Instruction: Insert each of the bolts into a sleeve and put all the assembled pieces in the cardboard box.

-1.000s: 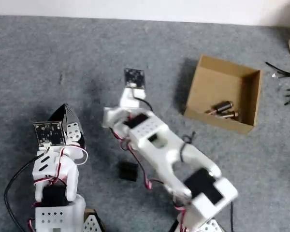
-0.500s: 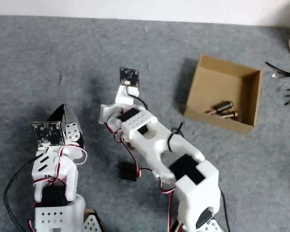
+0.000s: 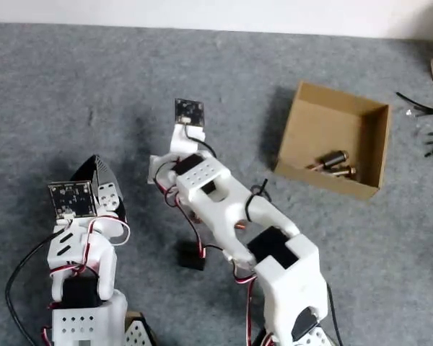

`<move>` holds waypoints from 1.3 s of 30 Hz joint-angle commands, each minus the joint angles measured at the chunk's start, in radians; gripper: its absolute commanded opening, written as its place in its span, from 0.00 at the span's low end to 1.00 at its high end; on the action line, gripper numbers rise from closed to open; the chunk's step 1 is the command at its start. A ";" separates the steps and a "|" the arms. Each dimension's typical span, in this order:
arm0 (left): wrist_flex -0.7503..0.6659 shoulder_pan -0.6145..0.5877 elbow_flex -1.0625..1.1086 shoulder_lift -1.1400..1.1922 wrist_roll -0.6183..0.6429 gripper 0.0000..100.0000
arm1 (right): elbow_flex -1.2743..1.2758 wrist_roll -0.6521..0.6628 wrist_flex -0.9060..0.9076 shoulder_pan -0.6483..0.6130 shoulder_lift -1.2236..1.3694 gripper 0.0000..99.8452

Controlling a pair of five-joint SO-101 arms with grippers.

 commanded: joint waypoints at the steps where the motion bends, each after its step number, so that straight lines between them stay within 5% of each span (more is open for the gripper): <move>1: -0.031 -0.010 0.019 -0.002 0.006 0.01 | -0.004 -0.009 0.007 0.018 0.012 0.13; 5: -0.031 -0.010 0.019 -0.002 0.006 0.01 | -0.004 -0.008 0.005 0.019 0.012 0.03; 18: -0.031 -0.008 0.019 -0.001 0.006 0.01 | -0.013 0.000 0.077 0.035 -0.012 0.00; 24: -0.029 -0.008 0.019 -0.001 0.006 0.01 | 0.010 0.003 0.213 0.071 -0.280 0.00; 32: -0.029 -0.008 0.019 -0.001 0.006 0.01 | 0.315 0.204 0.108 0.148 -0.671 0.00; 39: -0.029 -0.007 0.019 -0.001 0.006 0.01 | 0.581 0.229 0.027 0.277 -0.954 0.00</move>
